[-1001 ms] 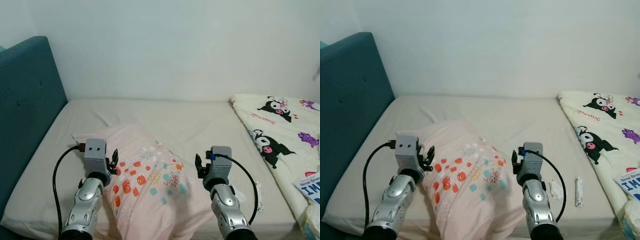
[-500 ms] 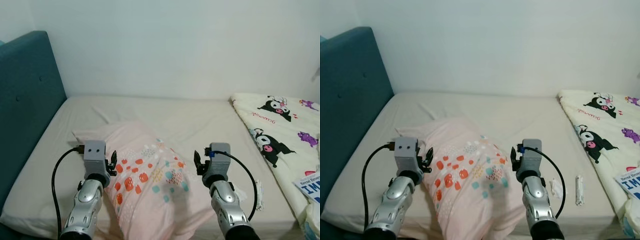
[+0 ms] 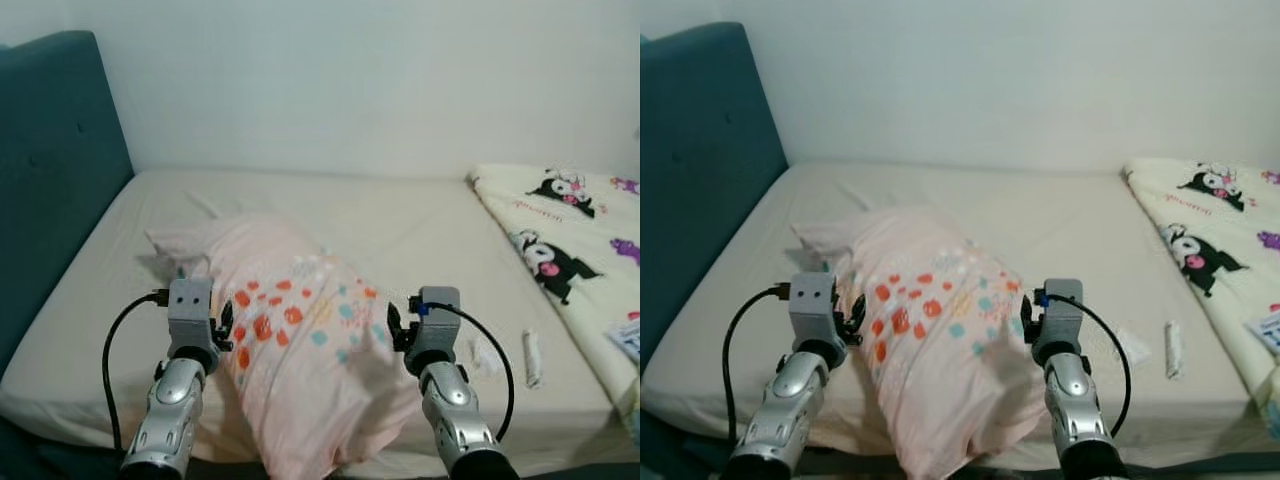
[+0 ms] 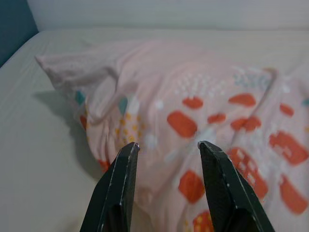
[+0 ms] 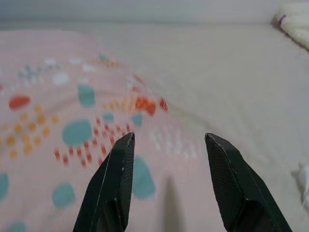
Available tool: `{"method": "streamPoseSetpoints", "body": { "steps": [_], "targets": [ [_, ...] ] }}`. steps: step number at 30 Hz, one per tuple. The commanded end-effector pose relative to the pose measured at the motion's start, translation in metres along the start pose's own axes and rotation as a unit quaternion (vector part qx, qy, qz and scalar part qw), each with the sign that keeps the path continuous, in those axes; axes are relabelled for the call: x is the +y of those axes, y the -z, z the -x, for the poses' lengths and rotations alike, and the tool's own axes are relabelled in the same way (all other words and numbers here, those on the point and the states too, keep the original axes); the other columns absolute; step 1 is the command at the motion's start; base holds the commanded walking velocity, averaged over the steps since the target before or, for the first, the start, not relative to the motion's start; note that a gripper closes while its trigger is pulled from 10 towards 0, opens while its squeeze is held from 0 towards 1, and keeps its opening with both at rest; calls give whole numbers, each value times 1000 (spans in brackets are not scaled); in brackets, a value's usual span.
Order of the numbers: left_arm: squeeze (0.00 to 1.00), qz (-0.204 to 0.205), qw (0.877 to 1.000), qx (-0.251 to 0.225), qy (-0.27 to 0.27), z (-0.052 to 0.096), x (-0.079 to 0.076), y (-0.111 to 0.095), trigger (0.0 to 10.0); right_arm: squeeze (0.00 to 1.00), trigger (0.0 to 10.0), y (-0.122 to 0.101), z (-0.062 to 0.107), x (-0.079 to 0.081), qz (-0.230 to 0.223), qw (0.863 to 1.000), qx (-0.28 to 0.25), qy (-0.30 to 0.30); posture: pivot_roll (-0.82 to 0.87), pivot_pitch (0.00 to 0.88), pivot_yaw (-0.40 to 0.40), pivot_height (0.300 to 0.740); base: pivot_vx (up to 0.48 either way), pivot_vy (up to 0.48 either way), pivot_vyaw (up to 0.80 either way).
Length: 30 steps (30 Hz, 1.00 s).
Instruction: Clean up the room
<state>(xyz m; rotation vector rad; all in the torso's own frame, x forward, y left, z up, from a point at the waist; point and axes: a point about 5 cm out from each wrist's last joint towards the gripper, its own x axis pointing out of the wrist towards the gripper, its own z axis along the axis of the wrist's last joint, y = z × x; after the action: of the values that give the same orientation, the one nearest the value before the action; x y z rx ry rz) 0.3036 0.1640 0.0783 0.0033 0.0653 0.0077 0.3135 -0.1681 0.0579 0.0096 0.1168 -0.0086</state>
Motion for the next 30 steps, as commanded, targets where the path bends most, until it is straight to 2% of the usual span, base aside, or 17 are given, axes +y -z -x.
{"method": "streamPoseSetpoints", "body": {
  "steps": [1,6,11,18,24,27,28,30],
  "targets": [
    [0,-5,1000,10,8,0,-3,3,10000,0,10000,0,0,-3,-2,1000,-2,6,26,0,-70,620,0,0,0],
    [0,0,1000,4,11,-2,-4,0,10000,0,10000,-1,0,-4,-5,1000,-4,10,21,0,-67,620,0,0,0],
    [0,33,999,-2,-2,-5,-2,-4,10000,0,10000,-2,0,-5,-6,1000,-7,10,18,0,-68,601,0,0,0],
    [0,61,997,23,-30,-7,8,1,10000,0,10000,-10,-3,-4,-16,1000,-21,2,7,0,-66,586,0,0,0],
    [0,73,995,35,-66,-11,27,0,10000,0,10000,-23,-13,-3,4,999,-34,-12,2,31,-73,576,0,0,0],
    [0,94,992,30,-84,-14,44,-7,10000,0,10000,-33,-21,-5,13,999,-42,-17,3,58,-75,576,0,0,0],
    [0,94,992,30,-84,-14,44,-7,10000,0,10000,-33,-21,-5,13,999,-42,-17,3,58,-75,576,0,0,0],
    [0,161,983,16,-91,-16,60,-15,10000,0,10000,-43,-27,-7,20,998,-48,-20,3,78,-75,576,0,0,0]
  ]
}}
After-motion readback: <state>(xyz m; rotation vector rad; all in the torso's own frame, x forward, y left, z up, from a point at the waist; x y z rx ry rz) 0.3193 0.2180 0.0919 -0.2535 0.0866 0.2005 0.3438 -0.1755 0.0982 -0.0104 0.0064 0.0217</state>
